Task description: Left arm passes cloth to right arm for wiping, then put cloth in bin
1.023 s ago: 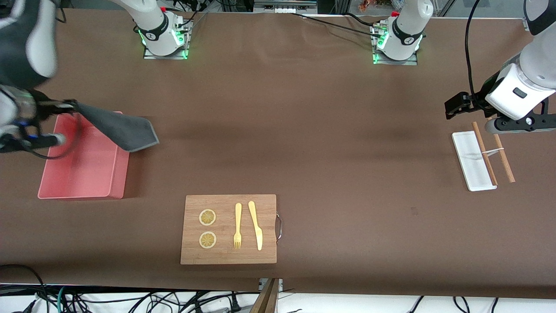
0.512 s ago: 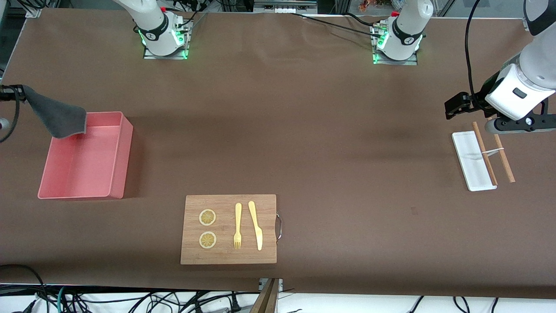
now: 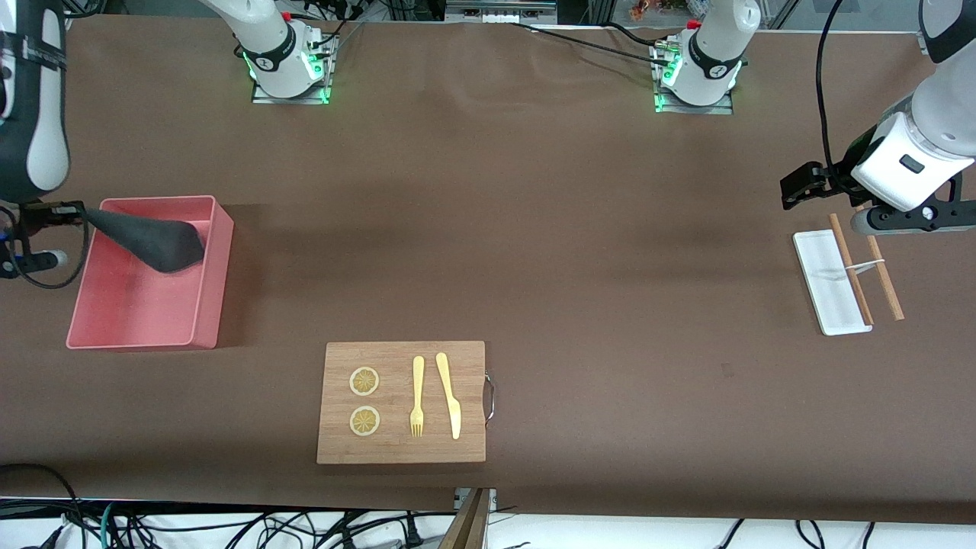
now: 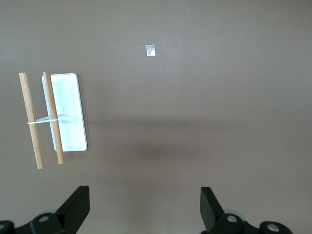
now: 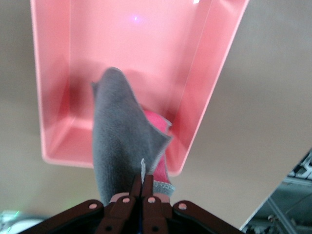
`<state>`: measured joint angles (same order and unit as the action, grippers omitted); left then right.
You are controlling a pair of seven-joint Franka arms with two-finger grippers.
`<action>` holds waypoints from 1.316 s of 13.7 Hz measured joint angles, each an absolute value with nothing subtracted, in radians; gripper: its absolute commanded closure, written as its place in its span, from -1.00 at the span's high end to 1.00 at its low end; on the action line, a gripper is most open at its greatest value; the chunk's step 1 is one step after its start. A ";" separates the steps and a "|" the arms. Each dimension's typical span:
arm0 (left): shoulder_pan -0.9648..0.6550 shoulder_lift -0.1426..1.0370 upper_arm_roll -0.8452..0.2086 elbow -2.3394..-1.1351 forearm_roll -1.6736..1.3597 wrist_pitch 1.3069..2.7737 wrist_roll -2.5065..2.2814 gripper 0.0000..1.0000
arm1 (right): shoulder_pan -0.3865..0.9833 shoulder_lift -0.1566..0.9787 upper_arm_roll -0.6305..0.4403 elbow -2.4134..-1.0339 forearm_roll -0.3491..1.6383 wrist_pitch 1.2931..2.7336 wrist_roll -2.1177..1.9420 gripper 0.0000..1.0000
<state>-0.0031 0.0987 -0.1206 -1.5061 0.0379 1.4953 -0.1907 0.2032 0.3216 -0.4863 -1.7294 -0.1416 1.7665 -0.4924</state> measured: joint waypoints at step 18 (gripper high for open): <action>-0.003 0.100 -0.121 -1.506 0.038 1.495 -0.191 1.00 | 0.183 0.016 -0.350 -1.712 -0.030 1.584 -0.491 1.00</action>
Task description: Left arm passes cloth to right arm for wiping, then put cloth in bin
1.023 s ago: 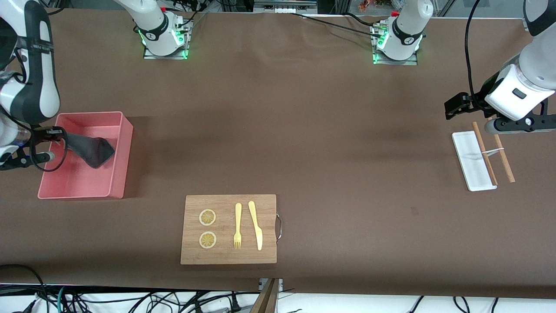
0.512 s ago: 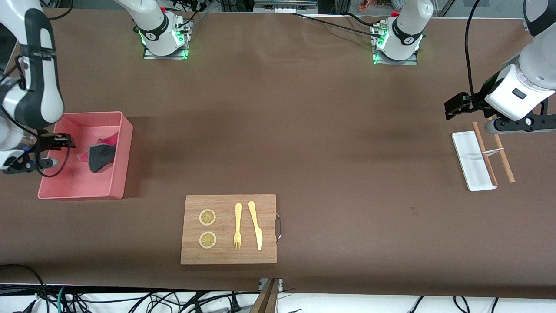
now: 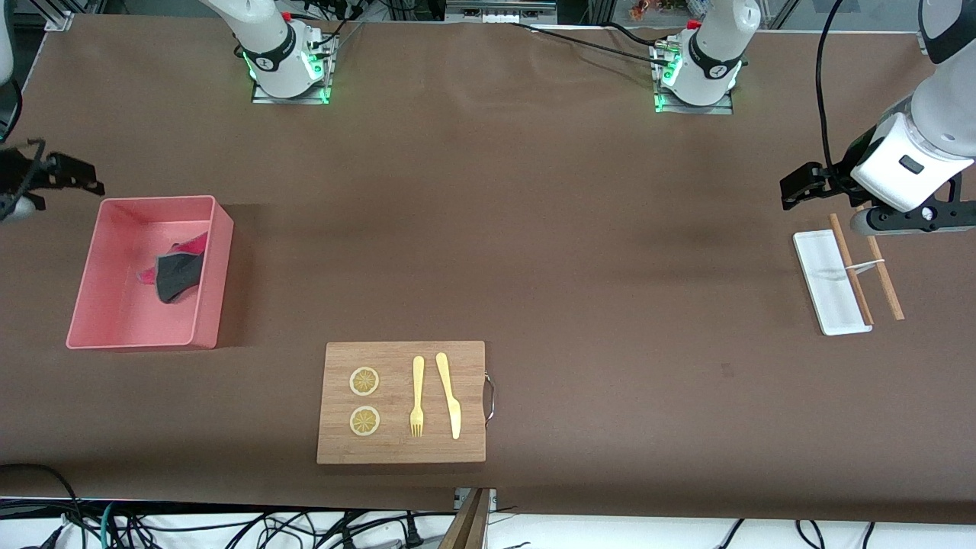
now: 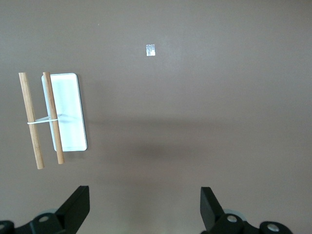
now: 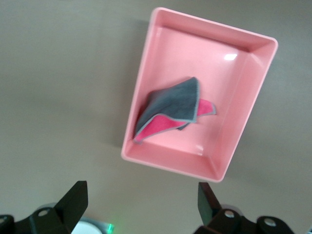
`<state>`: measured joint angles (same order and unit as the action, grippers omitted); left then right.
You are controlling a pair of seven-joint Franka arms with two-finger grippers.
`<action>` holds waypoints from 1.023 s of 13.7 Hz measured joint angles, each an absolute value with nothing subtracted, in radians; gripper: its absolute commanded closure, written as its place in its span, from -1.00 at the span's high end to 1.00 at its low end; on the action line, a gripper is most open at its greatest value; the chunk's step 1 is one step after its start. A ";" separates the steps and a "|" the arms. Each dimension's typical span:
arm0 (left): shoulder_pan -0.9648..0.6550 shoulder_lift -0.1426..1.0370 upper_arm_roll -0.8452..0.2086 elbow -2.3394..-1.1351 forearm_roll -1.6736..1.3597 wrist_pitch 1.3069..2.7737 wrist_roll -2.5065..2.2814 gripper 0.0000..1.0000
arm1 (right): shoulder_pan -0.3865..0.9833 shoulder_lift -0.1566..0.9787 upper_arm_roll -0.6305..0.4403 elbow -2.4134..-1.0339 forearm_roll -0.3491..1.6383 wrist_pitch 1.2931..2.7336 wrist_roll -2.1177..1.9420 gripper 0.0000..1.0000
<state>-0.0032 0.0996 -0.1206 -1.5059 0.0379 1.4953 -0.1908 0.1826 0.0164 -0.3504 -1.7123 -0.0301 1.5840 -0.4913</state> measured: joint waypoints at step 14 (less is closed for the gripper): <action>-0.003 0.101 -0.121 -1.506 0.038 1.493 -0.191 1.00 | 0.113 0.005 -0.088 -1.517 -0.039 1.443 -0.196 1.00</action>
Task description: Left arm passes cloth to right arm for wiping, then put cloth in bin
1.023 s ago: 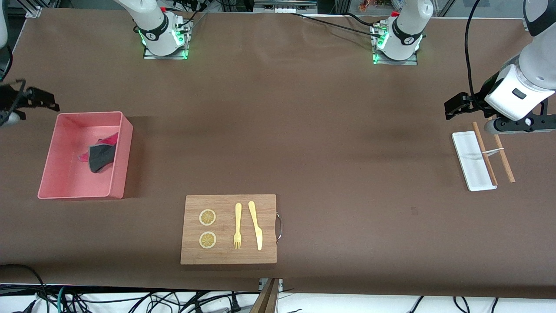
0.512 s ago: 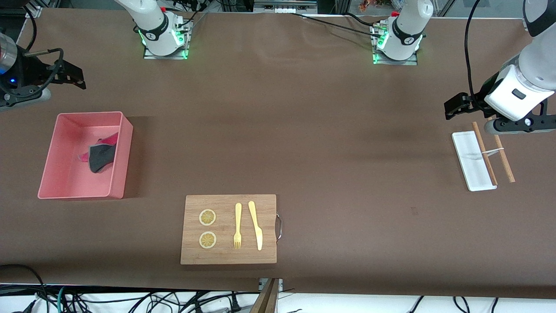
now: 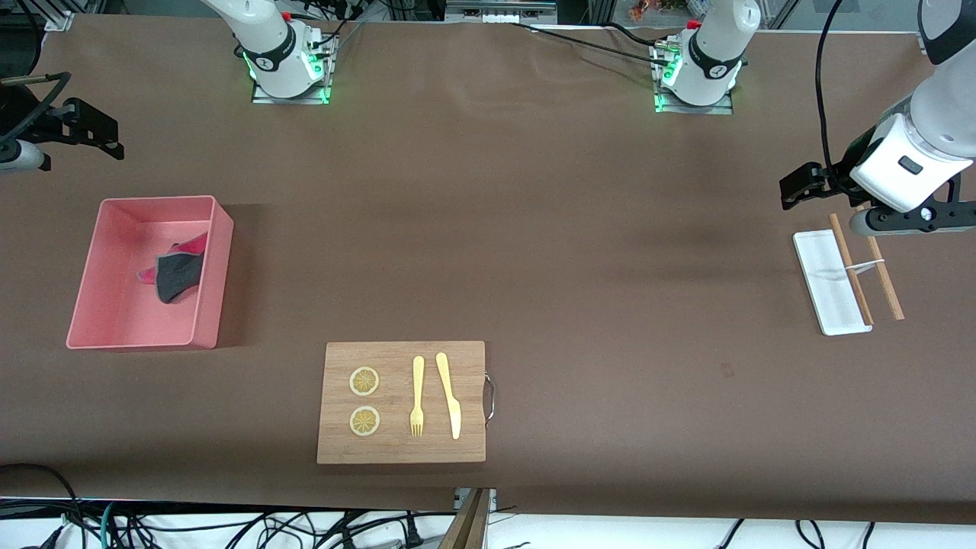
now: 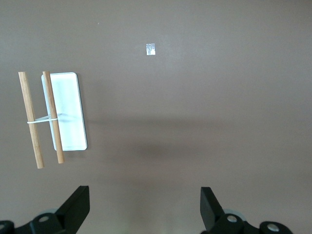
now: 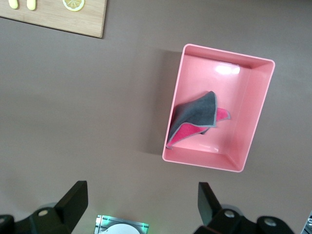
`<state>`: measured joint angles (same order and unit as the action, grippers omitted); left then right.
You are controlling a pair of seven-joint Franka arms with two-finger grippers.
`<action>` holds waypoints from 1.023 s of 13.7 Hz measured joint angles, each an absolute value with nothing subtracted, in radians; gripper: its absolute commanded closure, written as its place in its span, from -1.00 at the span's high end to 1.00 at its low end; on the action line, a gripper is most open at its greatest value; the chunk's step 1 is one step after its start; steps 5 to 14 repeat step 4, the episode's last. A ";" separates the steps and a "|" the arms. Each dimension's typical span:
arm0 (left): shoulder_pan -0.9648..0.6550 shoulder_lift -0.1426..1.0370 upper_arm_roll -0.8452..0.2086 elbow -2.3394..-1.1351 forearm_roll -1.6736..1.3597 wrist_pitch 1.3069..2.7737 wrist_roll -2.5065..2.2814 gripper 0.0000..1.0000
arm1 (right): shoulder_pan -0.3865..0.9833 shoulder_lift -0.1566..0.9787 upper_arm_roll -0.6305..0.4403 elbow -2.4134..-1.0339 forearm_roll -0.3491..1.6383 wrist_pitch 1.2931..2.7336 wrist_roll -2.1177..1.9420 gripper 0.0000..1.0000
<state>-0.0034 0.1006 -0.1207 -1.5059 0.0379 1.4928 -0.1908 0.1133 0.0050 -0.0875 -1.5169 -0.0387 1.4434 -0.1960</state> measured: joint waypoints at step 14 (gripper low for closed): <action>-0.003 0.101 -0.121 -1.506 0.038 1.493 -0.191 1.00 | 0.112 0.007 -0.059 -1.517 -0.039 1.440 -0.187 1.00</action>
